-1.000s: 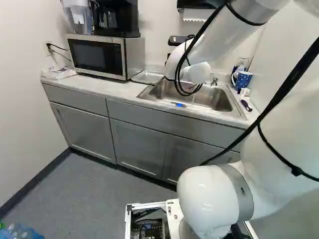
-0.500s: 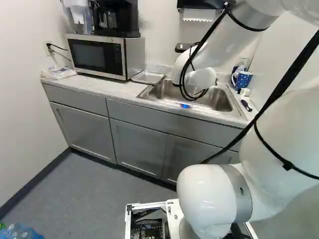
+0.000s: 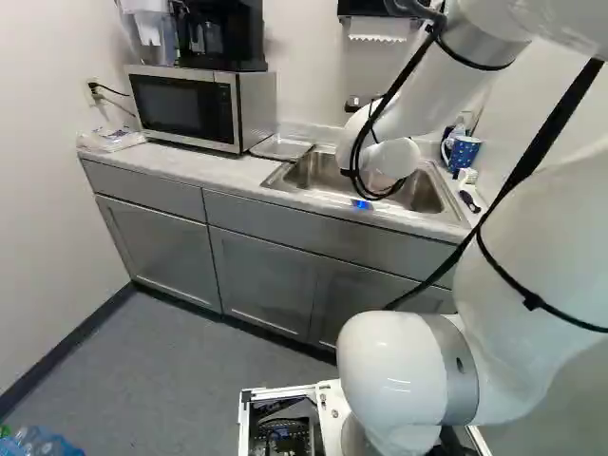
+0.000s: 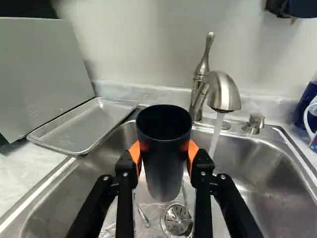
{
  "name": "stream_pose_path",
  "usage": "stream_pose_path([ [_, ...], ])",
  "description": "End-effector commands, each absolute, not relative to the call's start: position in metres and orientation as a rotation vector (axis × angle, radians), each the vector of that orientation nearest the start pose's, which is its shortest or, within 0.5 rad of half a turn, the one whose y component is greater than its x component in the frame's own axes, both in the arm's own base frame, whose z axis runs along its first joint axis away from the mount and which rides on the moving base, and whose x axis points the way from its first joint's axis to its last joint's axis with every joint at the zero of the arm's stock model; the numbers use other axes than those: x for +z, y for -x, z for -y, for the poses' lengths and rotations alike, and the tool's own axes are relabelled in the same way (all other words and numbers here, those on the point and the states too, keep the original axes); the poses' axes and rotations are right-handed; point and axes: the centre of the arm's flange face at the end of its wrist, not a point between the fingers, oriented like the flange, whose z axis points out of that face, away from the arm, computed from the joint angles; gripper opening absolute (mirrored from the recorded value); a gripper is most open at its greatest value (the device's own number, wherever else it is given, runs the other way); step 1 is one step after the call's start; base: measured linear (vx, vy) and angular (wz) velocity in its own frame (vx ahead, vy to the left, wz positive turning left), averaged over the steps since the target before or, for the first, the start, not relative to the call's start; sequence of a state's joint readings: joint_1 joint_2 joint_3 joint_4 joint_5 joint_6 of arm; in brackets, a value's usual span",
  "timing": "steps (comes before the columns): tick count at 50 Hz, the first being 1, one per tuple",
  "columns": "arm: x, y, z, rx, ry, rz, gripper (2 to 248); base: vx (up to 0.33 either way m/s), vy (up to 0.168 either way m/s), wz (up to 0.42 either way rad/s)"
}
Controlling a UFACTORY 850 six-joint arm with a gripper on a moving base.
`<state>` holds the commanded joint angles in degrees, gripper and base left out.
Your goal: Rinse the cup and place it in the tray
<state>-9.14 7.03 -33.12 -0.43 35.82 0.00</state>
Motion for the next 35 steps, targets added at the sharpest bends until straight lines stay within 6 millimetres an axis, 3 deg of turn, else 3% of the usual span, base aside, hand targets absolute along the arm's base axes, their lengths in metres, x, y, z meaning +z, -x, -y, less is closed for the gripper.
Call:
stream_pose_path([
  [15, 0.485, -0.426, 0.071, -1.945, 2.585, -0.203, 111, 0.000, 0.000, 0.000],
  [35, 0.464, -0.431, 0.098, -1.896, 2.651, -0.287, 111, 0.000, 0.000, 0.000],
])
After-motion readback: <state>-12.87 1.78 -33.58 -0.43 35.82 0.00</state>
